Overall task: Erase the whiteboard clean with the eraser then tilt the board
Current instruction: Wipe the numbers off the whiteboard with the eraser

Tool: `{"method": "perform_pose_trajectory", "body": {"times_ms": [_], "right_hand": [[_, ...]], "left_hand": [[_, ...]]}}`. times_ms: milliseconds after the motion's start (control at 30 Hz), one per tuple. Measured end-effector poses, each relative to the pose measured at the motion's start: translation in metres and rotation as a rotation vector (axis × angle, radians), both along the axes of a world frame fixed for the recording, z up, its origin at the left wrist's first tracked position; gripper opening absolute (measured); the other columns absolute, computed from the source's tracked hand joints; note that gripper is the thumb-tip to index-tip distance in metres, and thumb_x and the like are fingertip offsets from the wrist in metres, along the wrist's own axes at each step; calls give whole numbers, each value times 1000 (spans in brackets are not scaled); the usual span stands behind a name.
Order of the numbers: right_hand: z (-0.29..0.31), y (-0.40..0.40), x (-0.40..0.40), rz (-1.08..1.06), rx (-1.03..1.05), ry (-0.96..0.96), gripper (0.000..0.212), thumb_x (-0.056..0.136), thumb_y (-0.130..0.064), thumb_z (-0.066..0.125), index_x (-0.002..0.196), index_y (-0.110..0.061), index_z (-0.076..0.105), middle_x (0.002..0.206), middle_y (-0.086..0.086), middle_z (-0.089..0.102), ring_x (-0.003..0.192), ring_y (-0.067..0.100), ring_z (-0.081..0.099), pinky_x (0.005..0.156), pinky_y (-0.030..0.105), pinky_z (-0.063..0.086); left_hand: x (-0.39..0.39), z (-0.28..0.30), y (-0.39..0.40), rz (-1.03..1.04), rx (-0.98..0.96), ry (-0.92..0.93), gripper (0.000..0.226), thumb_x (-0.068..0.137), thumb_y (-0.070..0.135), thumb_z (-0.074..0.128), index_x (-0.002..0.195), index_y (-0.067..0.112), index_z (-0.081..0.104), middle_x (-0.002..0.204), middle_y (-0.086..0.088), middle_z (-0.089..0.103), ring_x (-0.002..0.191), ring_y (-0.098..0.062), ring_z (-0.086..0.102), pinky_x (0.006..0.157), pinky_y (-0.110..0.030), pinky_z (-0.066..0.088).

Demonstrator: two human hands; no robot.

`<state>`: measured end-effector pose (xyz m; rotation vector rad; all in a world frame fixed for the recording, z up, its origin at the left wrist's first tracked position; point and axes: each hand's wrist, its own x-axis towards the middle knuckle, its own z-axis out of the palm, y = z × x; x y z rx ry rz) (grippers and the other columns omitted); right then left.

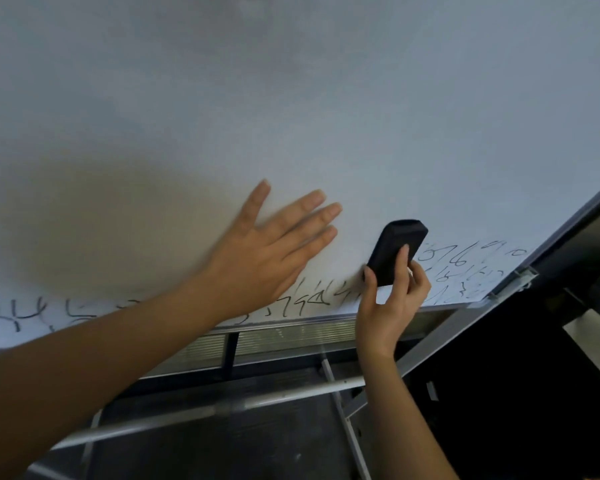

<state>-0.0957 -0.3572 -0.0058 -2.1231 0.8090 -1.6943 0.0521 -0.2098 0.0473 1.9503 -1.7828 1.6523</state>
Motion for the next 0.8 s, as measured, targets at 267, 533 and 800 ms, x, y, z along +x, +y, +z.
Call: {"method": "perform_pose_trajectory", "body": {"times_ms": [267,533,800], "right_hand": [[21,-62,-23,51,-170,78,54,84,-3,70,134,-9,50,121,29,47,107,33,41,97,32,37],[-2,-71,-27,243,-449,262,46,89,-20,66,129,-33,47,129,9,46,109,25,47,90,27,31],[38,-143,-45,197,-378,60,42,94,-18,60,134,-16,48,133,14,33,109,35,41,92,33,32]], "left_hand": [[-34,8,-57,82,-182,102,54,99,25,49,150,14,36,159,-9,27,146,-29,22,103,-76,0],[-39,2,-86,204,-252,125,61,105,36,33,157,19,8,163,-1,-10,149,-20,-10,110,-61,-16],[-36,4,-87,259,-234,34,67,100,47,25,156,21,-1,162,0,-14,149,-18,-12,114,-55,-15]]}}
